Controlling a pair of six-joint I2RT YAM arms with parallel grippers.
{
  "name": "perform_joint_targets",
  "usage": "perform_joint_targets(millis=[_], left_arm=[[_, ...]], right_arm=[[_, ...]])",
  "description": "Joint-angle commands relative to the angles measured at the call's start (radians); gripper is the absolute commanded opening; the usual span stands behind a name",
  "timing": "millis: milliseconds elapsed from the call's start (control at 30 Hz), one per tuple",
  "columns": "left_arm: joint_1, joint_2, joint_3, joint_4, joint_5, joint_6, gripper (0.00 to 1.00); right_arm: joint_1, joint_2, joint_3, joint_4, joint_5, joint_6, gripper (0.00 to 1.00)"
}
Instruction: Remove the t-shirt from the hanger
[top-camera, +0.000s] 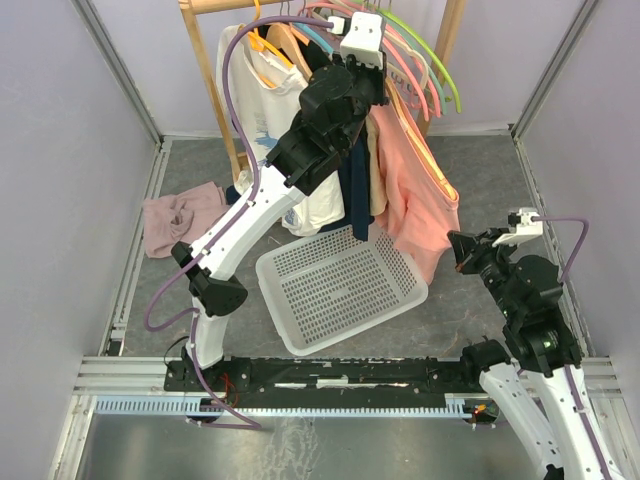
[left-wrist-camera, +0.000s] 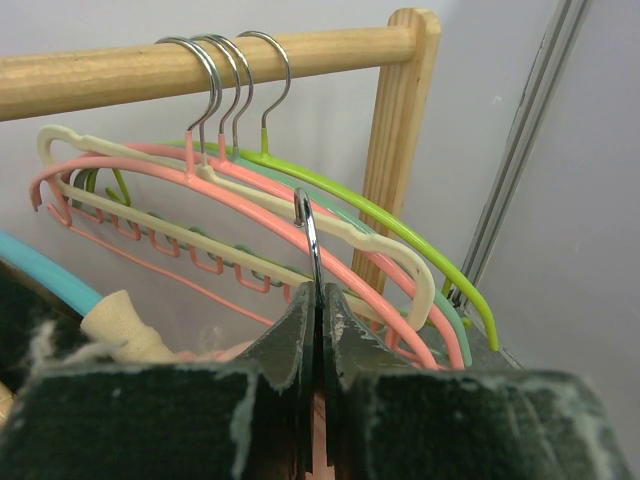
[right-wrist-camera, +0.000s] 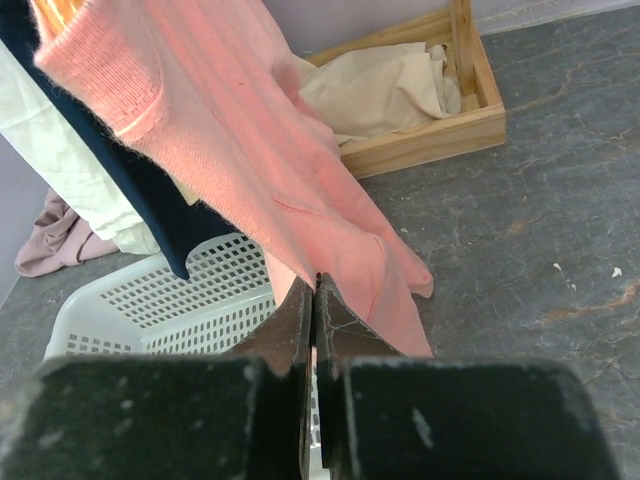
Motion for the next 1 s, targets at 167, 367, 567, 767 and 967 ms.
perform_joint_targets(millis=[167,367,567,767,967], left_arm=[[0.029,-0.086,0.073,0.186,-0.093,-0.022,0.03],[0.029,-0.096,0.073,0.188,-0.089,-0.036,0.03],[0.029,-0.104,0.073,0.185,-0.087,-0.042,0.03],[0.029,-0.108,0.073,0.189,-0.087,-0.042,0.03],[0.030,-0.106,0.073,0.190,-0.083,-0.044,0.03]], right_arm=[[-0.001,-0.044,-0.085,-0.118,0.072,0.037,0.02],[-0.001,-0.062,-0.125,-0.085,0.074,0.064,0.02],[-0.001,-0.041,-0.142,-0.056,0.041,0.084,0.02],[-0.001,-0.038,-0.163,-0.042,0.031,0.087,0.02],[-0.001,-0.033,-0.174,-0.028,0.018,0.091,0.02]])
